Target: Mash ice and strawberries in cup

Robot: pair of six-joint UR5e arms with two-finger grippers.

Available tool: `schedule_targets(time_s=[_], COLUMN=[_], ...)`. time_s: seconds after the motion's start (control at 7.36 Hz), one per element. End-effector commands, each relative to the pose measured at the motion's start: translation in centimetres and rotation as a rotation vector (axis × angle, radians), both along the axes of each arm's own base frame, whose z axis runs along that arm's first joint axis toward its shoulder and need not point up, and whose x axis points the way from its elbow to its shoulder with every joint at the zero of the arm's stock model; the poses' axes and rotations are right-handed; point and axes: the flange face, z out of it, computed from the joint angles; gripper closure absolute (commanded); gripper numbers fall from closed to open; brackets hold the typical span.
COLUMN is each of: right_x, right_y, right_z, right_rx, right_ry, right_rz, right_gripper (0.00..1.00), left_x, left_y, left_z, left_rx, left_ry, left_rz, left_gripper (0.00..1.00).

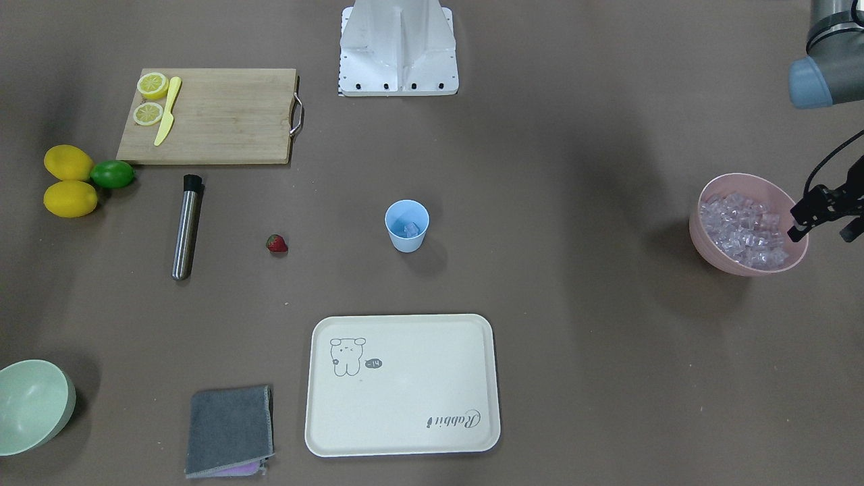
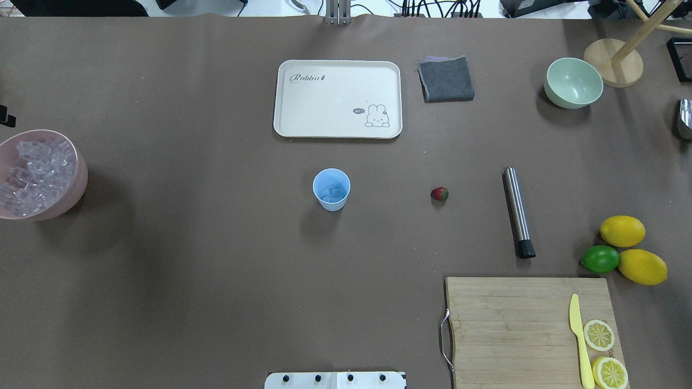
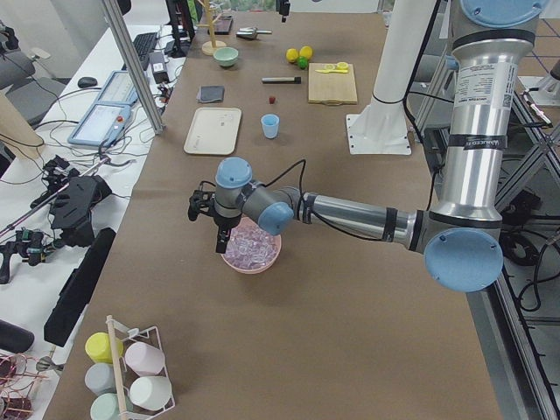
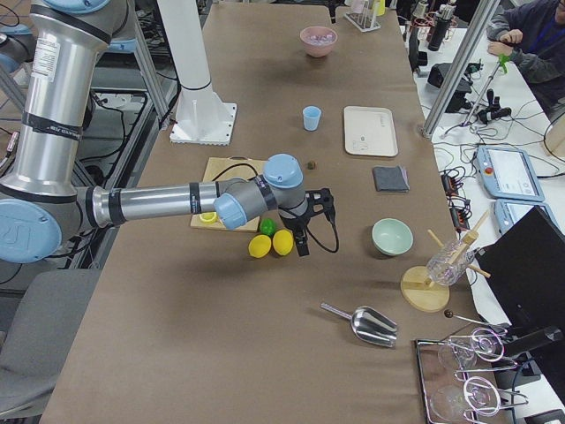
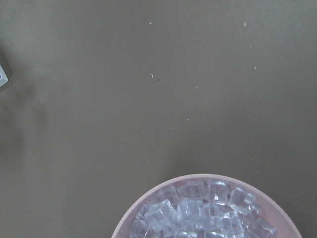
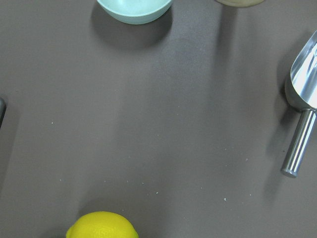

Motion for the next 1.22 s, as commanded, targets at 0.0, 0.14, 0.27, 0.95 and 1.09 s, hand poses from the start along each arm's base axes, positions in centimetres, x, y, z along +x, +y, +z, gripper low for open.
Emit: schedule_targets(time_s=[0.0,0.14,0.27,0.95,1.09], right_x=[-0.1,-0.1,-0.1,-0.2,-0.3], right_y=[-0.1,-0.1,-0.1,-0.7,-0.7], right_z=[-0.2,-0.1,-0.2,-0.6,-0.5], right_rx=[0.003,0.002,0.003,0.014,0.013], right_ry=[-0.004,-0.004,-0.004,-0.005,-0.004], right_rz=[-0.002,-0.002,-0.002,0.0,-0.002], right_gripper=[0.0,0.0,0.0,0.0,0.0], left_x=[0.2,0.3,1.0,3.5,3.7], left_y=[-0.1,0.0,-0.1,2.7,2.7], left_z=[2.9,1.7,0.9,4.2,4.1], left_rx=[-0.059,-0.096,-0.169,-0.202,-0.199], left_ry=[0.085,0.117,0.178,0.106,0.108], left_rz=[-0.108,-0.145,-0.166,-0.14,-0.136], left_gripper=[0.05,0.07,0.09,0.11,0.12])
